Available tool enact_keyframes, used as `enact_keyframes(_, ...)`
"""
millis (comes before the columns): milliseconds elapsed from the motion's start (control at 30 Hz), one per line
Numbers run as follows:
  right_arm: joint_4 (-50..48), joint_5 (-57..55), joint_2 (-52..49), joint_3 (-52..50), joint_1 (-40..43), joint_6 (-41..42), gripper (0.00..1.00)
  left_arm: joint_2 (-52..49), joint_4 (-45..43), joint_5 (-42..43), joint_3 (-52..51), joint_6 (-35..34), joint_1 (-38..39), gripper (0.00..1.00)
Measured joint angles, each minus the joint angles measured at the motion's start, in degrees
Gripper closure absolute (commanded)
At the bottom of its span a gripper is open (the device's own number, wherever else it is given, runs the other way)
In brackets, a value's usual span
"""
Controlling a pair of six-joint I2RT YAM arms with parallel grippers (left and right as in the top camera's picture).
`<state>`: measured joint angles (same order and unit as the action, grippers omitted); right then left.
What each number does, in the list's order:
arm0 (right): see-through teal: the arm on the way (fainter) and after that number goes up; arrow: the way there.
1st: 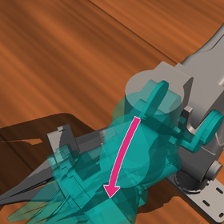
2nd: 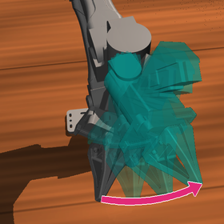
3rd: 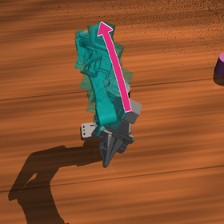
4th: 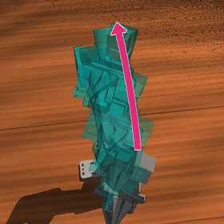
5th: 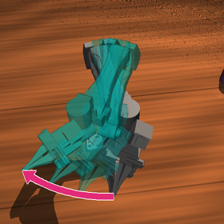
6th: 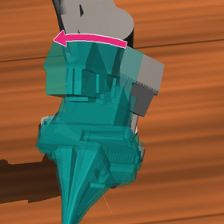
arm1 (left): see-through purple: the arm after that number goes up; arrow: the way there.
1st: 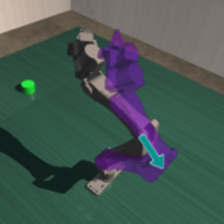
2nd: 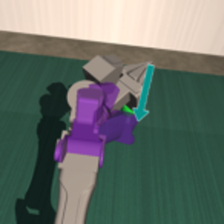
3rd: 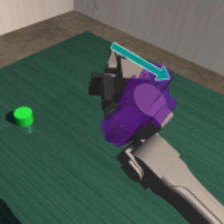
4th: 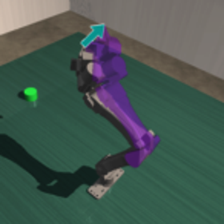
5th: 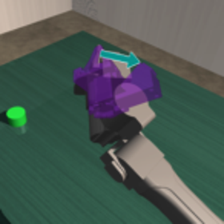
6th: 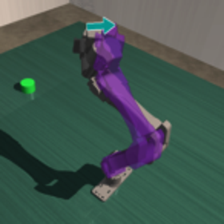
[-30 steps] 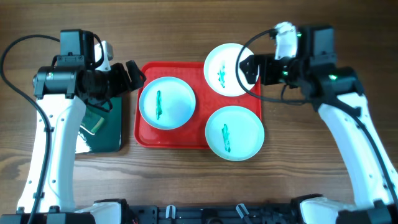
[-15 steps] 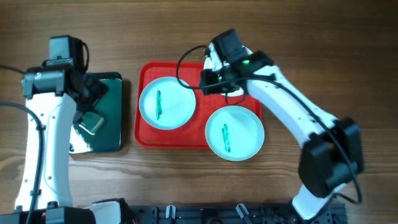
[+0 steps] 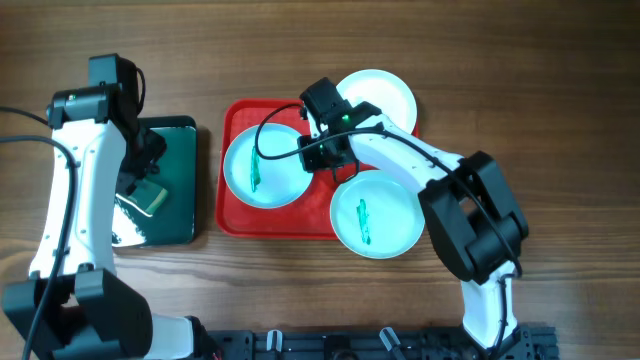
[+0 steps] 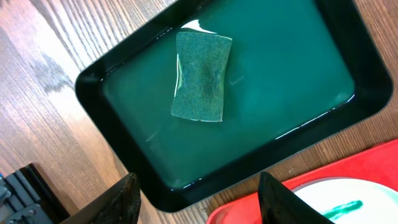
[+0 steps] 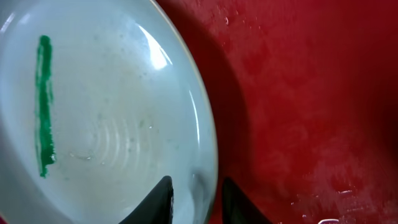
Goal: Clean dirty plates on tray and stack at the side
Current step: 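Reach the left gripper to the sponge and the right gripper to the left plate rim, then grasp the sponge with the left gripper and dip it in the water tray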
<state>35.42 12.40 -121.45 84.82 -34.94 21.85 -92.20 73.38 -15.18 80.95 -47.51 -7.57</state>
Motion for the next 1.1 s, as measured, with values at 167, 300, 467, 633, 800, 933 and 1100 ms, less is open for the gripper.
enact_keyframes(167,-1.11,-1.11,-1.09,0.11,0.00,0.83,0.96,-2.97,-1.81,-0.02,0.00,-0.63,0.00,0.57)
enact_keyframes(300,-1.46,-1.11,-1.31,0.50,0.00,1.09,0.96,-5.18,-2.91,-0.52,0.00,-2.47,0.00,0.67)
enact_keyframes(467,-1.57,-1.09,-1.33,0.52,0.00,1.09,0.96,-9.07,-4.04,-1.46,0.00,-3.50,-0.04,0.67)
enact_keyframes(633,-1.64,-1.09,-1.33,0.52,0.00,1.07,0.96,-13.35,-4.35,-3.54,0.00,-4.17,-1.16,0.71)
enact_keyframes(800,-1.64,-1.09,-1.33,0.52,0.00,1.09,0.96,-14.75,-6.93,-5.33,0.02,0.92,-3.96,0.66)
enact_keyframes(933,-1.66,-1.09,-1.33,0.52,0.00,1.07,0.96,-15.28,-9.81,-4.35,-0.17,6.21,-4.52,0.67)
enact_keyframes(1100,-1.64,-1.11,-1.33,0.52,0.00,1.07,0.96,-15.63,-13.77,-2.21,-5.75,10.88,-4.87,0.68)
